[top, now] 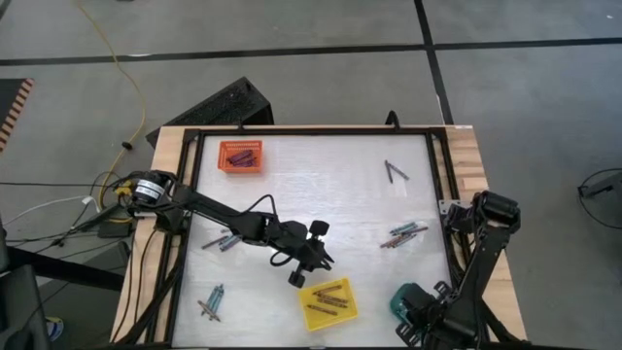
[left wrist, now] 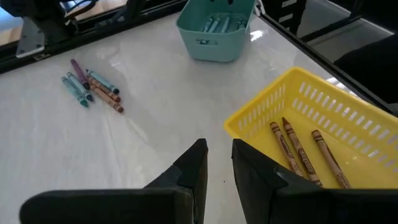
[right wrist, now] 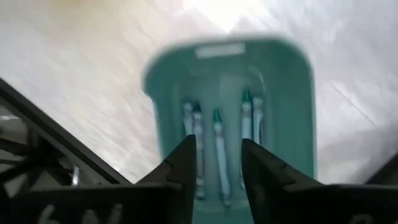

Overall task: Sort crayons
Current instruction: Put the green crayon into the green bin

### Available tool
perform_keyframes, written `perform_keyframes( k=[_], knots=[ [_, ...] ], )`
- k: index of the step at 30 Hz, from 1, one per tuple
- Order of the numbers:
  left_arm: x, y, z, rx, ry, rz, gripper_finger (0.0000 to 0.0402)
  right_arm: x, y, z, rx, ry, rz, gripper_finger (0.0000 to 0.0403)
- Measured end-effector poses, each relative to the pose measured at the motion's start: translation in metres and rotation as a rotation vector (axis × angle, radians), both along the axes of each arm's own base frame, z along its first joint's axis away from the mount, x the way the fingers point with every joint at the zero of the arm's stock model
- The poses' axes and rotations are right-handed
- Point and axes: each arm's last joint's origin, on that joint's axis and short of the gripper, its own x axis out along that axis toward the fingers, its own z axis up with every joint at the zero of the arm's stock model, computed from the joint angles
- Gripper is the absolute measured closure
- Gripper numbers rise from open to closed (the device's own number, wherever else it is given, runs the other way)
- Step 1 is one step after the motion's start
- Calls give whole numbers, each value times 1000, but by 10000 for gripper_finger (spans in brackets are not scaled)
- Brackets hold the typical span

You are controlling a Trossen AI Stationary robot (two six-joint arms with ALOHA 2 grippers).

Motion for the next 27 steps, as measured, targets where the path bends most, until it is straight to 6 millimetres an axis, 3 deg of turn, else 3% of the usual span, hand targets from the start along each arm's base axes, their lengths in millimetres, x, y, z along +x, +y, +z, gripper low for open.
perform_keyframes(
  k=[13, 27],
  knots=[
    [-1, 0, -1, 17, 9, -5, 332, -5, -47, 42, -140, -68, -17, 275],
    [-1, 0, -2, 22, 19, -15, 332, 30, -103, 63, -307, -33, 77, 275]
  ],
)
